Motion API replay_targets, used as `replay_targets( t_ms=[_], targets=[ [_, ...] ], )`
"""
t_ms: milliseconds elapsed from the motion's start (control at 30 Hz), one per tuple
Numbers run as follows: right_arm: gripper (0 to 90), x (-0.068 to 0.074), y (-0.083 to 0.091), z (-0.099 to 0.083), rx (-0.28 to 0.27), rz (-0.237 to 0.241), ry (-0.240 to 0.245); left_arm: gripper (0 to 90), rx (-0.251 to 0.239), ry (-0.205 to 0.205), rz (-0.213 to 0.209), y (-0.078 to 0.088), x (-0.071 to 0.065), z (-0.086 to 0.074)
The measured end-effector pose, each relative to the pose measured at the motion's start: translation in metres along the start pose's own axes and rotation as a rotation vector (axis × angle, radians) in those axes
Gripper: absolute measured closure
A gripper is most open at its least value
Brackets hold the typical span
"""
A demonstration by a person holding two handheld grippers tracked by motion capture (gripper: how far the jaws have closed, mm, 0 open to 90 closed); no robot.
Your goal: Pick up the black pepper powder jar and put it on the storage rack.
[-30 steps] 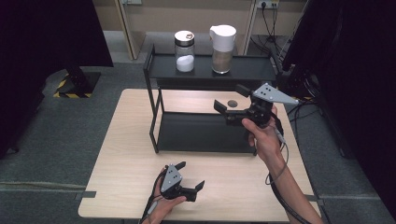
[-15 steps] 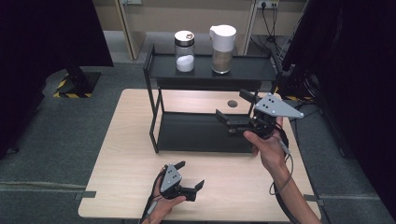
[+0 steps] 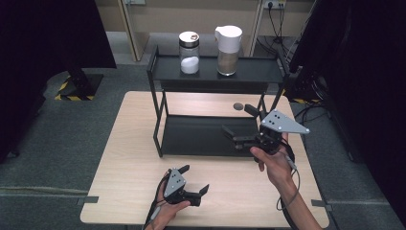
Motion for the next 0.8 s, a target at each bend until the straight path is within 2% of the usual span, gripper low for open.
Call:
replay_targets(
  t_ms=[300,800],
  targets=[
    [0.2,0.004,0.005,-0.023,0.015,0.005,0.001,1.5,-0.006,0.003,0.004,0.001,0.0,0.0],
    [0.2,0.008,0.014,-0.059,0.009,0.016,-0.009,1.5,-0.009,0.005,0.007,0.001,0.0,0.0]
  ],
)
Point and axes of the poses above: each handheld gripper's, and its own axes: y roughly backward along the jaws, z roughly out of its top, x roughly to its left, the point moved 2 cm from there along -y, roughly forward along the jaws, and after that the axes turned 10 degrees about x, right-handed, at the moved point
